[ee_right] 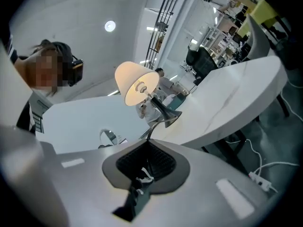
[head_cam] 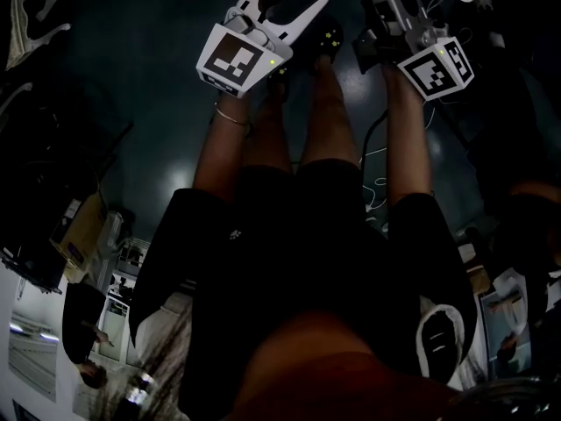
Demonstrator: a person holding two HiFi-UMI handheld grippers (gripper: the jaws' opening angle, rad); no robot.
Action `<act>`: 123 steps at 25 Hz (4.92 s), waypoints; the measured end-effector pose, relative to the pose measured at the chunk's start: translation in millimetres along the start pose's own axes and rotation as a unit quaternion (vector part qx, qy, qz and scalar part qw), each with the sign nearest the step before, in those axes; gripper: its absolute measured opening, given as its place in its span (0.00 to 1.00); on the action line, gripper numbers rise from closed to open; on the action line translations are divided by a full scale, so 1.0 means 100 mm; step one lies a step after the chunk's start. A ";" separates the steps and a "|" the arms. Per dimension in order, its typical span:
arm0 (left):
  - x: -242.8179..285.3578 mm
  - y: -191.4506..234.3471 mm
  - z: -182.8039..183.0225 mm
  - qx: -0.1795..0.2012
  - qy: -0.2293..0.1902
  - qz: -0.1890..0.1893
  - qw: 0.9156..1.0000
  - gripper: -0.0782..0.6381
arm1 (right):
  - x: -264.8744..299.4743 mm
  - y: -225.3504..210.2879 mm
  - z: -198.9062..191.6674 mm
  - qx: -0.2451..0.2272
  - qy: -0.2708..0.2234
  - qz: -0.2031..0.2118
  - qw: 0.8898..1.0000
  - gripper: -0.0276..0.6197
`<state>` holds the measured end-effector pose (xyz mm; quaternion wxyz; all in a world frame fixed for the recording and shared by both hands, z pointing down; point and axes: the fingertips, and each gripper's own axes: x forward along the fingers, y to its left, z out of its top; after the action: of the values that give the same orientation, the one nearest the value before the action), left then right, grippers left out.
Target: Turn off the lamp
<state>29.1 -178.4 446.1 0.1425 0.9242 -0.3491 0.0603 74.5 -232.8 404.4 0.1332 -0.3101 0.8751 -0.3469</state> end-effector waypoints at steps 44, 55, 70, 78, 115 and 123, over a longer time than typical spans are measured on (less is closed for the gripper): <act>0.13 -0.20 0.41 0.018 -0.047 -0.030 0.998 0.14 | -0.31 0.14 -0.23 -0.088 0.036 -0.006 0.995 0.07; 0.06 -0.29 0.61 0.015 -0.066 -0.042 0.997 0.14 | -0.23 0.14 -0.60 -0.197 0.124 -0.024 0.972 0.10; 0.02 -0.34 0.69 0.022 -0.080 -0.058 0.995 0.14 | -0.14 0.20 -0.64 -0.198 0.131 -0.019 0.971 0.07; 0.00 -0.35 0.60 0.060 -0.056 -0.050 0.995 0.14 | -0.17 0.22 -0.65 -0.130 0.107 -0.012 0.986 0.05; 0.01 -0.24 -0.36 -0.009 0.020 -0.042 0.999 0.21 | -0.45 0.14 -0.18 0.093 -0.032 0.025 0.995 0.05; -0.01 -0.30 -0.33 0.030 0.028 -0.054 0.998 0.16 | -0.46 0.12 -0.17 0.094 -0.037 0.022 0.995 0.05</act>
<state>47.6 -146.0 470.3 0.1272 0.9436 -0.2924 0.0890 97.0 -188.0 409.3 0.2016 -0.2897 0.8396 -0.4130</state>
